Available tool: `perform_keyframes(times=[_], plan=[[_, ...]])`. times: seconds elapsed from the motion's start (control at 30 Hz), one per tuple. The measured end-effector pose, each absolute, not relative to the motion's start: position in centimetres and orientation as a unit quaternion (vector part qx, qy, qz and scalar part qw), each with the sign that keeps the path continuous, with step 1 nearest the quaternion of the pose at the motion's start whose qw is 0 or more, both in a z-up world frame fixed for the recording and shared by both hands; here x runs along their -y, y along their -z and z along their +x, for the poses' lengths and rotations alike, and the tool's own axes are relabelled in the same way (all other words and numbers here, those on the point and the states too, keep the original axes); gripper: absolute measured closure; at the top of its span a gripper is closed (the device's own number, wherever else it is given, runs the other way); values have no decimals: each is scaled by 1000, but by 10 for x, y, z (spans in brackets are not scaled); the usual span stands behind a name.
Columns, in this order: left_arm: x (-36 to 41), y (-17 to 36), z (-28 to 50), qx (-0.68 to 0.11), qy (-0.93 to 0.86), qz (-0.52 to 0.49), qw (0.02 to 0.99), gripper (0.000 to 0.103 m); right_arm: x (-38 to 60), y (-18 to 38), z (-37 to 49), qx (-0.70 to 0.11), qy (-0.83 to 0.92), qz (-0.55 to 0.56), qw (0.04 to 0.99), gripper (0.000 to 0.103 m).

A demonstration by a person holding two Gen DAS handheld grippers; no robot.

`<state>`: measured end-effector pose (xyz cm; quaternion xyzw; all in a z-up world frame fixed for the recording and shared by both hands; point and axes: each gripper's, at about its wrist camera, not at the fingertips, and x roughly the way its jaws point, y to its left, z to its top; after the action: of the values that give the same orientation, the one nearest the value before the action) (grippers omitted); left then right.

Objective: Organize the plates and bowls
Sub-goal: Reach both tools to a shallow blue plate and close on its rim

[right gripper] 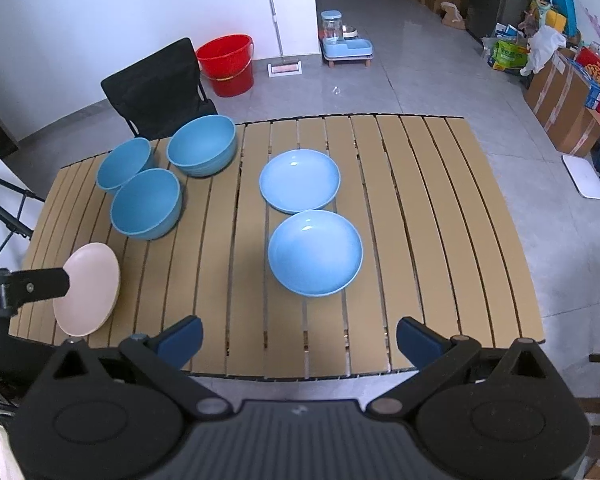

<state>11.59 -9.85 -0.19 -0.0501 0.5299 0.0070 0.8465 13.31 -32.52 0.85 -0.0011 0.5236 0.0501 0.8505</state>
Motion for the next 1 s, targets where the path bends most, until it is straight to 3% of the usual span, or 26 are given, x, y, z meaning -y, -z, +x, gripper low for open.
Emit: perform_keyframes(times=[0.6,0.87,1.0], plan=[[143,51,213,-567,16,-29,823,0,363,29,216,-562,-45,-4,826,1],[168,99,248,-588,-20,-60,807,3,384,69,266,-579,-85,-22,811,14],[180,134,264,-598,-40,-78,797,11,393,96,293,-587,-111,-45,801,23]])
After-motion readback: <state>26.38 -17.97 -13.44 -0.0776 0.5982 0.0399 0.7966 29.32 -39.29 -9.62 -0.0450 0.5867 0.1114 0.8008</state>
